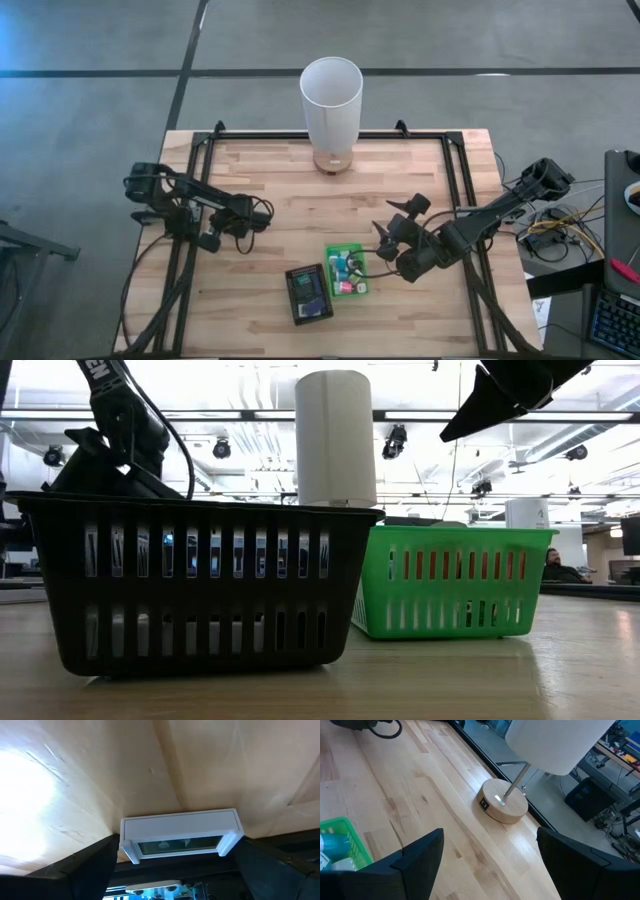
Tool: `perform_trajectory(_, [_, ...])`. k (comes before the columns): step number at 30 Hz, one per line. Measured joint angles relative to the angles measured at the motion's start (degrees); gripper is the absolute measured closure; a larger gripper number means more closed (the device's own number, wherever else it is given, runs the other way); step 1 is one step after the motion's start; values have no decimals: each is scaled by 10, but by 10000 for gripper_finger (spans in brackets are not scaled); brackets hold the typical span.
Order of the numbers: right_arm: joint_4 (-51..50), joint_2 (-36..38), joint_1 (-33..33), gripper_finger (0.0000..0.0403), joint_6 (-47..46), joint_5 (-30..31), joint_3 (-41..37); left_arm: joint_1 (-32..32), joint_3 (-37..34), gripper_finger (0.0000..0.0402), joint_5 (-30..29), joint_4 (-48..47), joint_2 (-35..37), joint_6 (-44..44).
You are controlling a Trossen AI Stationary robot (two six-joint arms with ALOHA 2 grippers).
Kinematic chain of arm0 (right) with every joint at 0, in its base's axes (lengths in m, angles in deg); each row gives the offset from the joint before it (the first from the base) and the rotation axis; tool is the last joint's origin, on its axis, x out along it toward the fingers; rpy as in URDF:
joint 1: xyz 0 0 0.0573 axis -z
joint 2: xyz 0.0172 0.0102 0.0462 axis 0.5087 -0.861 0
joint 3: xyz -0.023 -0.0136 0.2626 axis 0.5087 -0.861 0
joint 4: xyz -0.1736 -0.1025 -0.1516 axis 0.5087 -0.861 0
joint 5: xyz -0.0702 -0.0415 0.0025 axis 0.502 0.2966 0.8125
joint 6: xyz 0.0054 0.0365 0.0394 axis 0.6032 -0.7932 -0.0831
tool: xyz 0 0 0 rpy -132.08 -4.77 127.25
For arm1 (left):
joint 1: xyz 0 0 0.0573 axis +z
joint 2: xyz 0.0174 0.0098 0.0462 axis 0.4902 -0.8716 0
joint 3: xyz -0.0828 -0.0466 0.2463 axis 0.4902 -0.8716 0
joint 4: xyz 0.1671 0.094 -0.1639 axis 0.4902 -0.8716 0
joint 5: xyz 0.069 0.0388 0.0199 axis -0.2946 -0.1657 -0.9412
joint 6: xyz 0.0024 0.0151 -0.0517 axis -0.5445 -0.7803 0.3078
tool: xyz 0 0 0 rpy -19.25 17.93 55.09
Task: Pick & Place Office items
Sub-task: Put the white digital clock into the black bin
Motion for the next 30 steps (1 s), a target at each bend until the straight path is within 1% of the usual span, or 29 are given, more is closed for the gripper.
perform_trajectory(11, [2, 0, 0, 90, 0, -3, 0, 0, 0, 10, -14, 11, 0, 2])
perform_trajectory(15, [2, 0, 0, 90, 0, -3, 0, 0, 0, 17, -27, 18, 0, 5])
perform_trajectory(19, [4, 0, 0, 90, 0, -3, 0, 0, 0, 46, -30, 20, 0, 4])
perform_trajectory(24, [6, 0, 0, 90, 0, -3, 0, 0, 1, 118, -33, 20, 1, 0])
perform_trajectory(30, [9, 0, 0, 90, 0, -3, 0, 0, 1, 118, -38, 21, 1, 1])
